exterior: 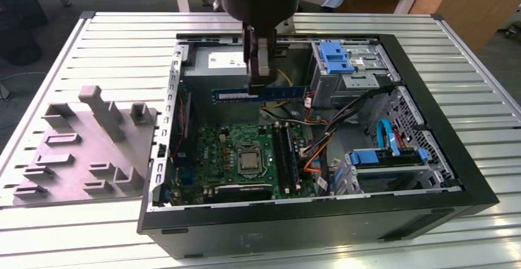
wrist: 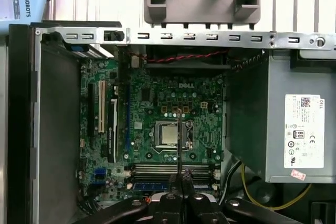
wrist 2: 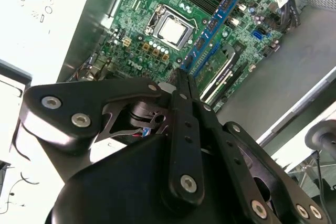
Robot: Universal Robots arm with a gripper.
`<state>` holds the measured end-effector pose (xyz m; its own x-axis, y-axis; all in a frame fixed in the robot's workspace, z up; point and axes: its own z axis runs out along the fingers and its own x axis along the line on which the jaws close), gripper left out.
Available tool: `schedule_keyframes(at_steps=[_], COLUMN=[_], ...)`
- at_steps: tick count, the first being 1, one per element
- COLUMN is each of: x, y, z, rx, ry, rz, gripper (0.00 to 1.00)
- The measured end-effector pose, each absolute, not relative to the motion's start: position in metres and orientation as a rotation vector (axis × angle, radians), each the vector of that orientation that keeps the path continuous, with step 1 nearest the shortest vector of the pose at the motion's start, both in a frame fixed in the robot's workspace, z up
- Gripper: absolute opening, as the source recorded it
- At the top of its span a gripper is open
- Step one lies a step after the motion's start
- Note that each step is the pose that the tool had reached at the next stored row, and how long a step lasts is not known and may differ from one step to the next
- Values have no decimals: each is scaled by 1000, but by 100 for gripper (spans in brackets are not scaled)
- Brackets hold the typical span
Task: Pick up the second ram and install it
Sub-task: 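Pick up the second ram and move it above second insertion slot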
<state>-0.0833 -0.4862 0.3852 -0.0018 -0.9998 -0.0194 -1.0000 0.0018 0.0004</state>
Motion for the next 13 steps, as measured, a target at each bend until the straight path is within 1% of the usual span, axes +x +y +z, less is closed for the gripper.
schedule_keyframes(at_steps=[13], x=[-83], y=[-486], z=[362], rx=[-2204], ry=[2208], rz=[34], gripper=[11])
